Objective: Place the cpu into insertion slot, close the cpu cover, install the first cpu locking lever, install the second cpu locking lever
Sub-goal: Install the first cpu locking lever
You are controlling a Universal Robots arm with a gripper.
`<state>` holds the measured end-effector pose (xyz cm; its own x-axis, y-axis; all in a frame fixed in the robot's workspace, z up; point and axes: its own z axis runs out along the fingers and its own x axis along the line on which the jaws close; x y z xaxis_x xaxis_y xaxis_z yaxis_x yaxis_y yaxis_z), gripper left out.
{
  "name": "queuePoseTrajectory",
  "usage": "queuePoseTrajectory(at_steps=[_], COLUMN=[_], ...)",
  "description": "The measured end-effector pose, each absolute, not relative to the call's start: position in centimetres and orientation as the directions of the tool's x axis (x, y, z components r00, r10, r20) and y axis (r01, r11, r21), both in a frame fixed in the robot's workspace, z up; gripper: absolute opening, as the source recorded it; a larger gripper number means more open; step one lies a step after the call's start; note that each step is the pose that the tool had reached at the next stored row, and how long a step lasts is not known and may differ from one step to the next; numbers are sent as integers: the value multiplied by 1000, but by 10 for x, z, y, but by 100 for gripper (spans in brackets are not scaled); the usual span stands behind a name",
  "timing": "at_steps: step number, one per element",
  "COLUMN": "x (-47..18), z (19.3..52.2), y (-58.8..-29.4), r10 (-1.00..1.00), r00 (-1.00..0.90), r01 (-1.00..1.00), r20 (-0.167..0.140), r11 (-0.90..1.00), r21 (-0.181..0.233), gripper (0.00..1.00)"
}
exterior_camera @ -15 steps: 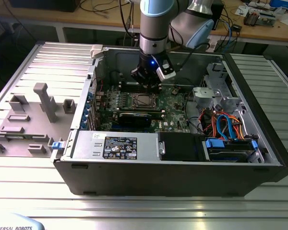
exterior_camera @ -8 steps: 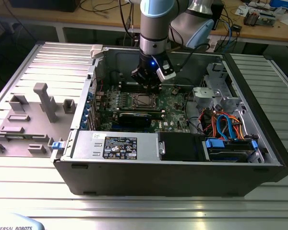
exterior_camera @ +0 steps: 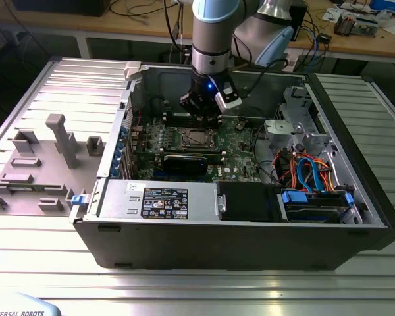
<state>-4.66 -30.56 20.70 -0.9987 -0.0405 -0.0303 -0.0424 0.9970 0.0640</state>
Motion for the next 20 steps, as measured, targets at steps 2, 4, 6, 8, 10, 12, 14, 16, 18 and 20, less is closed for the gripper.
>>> queuePoseTrajectory(at_steps=[2, 4, 6, 8, 10, 12, 14, 16, 18, 20], x=[-47, -47, -47, -47, -47, -47, -47, -47, -47, -47], z=[206, 205, 204, 203, 203, 202, 202, 202, 202, 202], y=[-306, -307, -307, -307, -307, -307, -307, -307, -307, -307], r10=[-39, -38, -36, -36, -36, -35, -35, -34, -34, -34], r00=[-999, -999, -999, -999, -999, -999, -999, -999, -999, -999], r01=[-41, -39, -37, -37, -37, -37, -37, -37, -37, -37], r20=[-30, -30, -29, -29, -29, -30, -31, -31, -31, -31], r11=[997, 998, 998, 999, 999, 998, 997, 996, 995, 995], r21=[60, 52, 42, 40, 40, 53, 71, 84, 88, 89], gripper=[11, 11, 11, 11, 11, 11, 11, 11, 11, 11])
